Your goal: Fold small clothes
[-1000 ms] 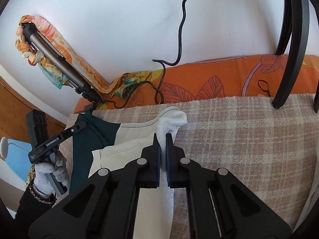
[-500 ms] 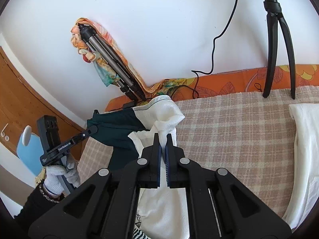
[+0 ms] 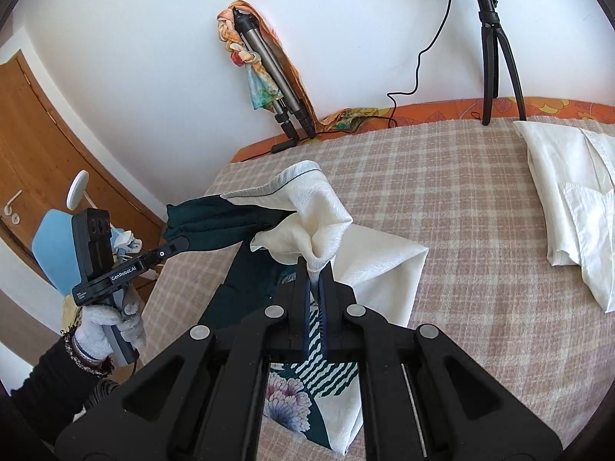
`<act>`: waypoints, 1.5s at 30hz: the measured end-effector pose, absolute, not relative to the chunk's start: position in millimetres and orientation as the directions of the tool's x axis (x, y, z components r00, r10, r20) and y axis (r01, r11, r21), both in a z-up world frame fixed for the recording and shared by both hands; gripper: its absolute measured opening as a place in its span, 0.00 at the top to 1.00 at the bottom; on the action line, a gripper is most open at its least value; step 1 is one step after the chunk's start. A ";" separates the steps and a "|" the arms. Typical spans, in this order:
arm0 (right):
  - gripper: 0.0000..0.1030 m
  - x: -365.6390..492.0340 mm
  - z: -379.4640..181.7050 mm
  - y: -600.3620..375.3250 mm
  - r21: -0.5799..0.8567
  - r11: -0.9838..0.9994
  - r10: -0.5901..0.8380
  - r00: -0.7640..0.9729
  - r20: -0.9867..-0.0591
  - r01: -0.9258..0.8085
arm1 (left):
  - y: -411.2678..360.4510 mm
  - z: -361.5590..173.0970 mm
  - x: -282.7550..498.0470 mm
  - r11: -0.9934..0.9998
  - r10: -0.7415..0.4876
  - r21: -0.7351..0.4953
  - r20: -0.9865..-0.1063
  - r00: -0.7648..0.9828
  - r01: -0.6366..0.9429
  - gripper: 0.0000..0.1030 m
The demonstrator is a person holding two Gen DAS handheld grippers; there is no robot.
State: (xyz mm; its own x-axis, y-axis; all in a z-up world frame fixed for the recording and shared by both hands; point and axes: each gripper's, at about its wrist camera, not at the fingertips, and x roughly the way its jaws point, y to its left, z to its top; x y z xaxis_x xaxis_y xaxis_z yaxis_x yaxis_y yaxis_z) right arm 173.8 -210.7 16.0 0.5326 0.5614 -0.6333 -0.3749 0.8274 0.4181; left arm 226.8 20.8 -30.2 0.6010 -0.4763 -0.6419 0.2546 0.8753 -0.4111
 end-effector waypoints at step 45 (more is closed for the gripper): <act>0.93 78.0 -78.4 -258.0 0.693 0.693 0.710 0.357 -0.607 -0.200 | 44.4 -54.5 132.3 0.726 -0.649 -0.670 -0.593 0.477 0.154 0.96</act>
State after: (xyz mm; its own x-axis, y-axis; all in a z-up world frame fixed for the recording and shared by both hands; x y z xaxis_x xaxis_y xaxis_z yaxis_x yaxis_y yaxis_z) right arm 78.0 -258.0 -78.4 0.3571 0.7102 -0.6067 -0.1998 0.6926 0.6931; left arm 132.3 44.4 -54.5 0.4769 -0.6487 -0.5931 0.1541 0.7260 -0.6702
